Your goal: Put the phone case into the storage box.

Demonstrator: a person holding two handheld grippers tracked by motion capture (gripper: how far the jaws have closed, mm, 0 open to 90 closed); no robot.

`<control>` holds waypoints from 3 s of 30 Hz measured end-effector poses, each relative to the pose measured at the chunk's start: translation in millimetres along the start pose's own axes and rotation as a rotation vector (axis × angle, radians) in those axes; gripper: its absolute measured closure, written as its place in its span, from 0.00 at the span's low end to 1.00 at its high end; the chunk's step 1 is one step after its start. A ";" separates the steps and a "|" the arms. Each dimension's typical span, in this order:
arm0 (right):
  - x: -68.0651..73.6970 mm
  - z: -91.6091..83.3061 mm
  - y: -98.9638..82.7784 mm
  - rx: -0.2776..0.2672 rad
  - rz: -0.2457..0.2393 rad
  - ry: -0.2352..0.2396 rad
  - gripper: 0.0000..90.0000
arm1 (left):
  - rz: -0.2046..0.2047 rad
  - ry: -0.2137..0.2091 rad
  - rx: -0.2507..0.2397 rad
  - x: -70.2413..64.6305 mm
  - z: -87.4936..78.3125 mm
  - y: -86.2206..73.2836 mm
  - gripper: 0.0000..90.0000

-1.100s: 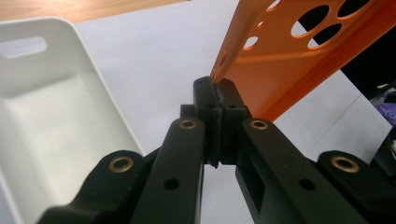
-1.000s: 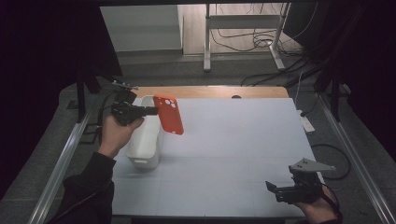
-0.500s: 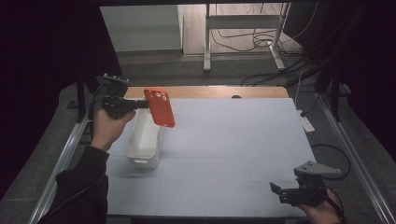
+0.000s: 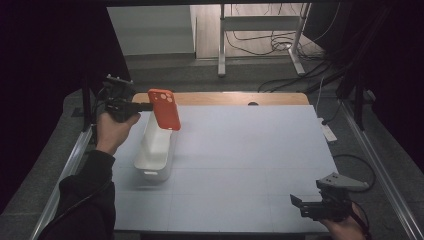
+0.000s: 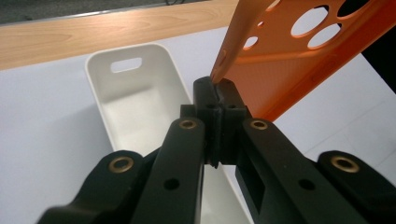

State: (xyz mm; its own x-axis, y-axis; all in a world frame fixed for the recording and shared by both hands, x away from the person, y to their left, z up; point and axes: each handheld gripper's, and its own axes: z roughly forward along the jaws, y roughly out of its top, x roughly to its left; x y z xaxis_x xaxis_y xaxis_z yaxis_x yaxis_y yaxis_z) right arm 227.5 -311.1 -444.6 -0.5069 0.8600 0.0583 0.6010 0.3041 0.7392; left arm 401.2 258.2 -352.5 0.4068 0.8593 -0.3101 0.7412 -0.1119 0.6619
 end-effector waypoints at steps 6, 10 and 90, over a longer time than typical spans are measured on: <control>-0.1 0.0 -0.1 0.000 -0.001 0.002 0.00 | -0.013 0.015 -0.006 6.1 2.2 3.2 0.99; 0.6 0.0 0.0 0.004 -0.009 0.003 0.00 | -0.020 0.031 -0.012 10.7 3.1 6.5 0.99; 1.6 1.6 0.1 0.019 -0.028 0.026 0.00 | -0.135 0.168 0.094 65.7 96.9 2.6 0.99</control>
State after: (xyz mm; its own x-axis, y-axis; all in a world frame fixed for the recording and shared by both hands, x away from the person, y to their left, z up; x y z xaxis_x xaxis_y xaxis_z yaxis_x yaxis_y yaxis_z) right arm 227.7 -309.0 -445.5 -0.5394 0.8403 0.0551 0.5978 0.3360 0.7278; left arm 481.6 265.9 -437.3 0.2116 0.9398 -0.2682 0.8325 -0.0295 0.5533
